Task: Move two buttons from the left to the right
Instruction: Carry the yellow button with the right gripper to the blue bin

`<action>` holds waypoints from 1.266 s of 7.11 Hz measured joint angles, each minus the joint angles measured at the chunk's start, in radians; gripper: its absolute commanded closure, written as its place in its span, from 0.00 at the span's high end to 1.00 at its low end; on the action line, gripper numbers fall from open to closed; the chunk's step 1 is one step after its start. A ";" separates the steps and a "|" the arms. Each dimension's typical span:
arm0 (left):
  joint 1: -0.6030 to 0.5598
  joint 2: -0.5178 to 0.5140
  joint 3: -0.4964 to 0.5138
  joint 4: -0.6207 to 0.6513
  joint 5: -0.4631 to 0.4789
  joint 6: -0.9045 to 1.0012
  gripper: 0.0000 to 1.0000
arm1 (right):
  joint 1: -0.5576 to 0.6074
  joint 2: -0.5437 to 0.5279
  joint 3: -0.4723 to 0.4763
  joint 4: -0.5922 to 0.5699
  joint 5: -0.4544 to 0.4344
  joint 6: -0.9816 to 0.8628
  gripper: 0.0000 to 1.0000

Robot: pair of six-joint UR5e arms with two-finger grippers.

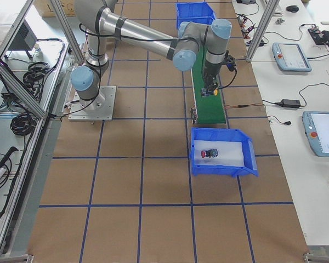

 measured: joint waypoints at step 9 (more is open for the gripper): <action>0.000 -0.002 -0.005 0.000 0.000 -0.006 1.00 | -0.259 0.264 -0.318 0.011 0.003 -0.255 0.10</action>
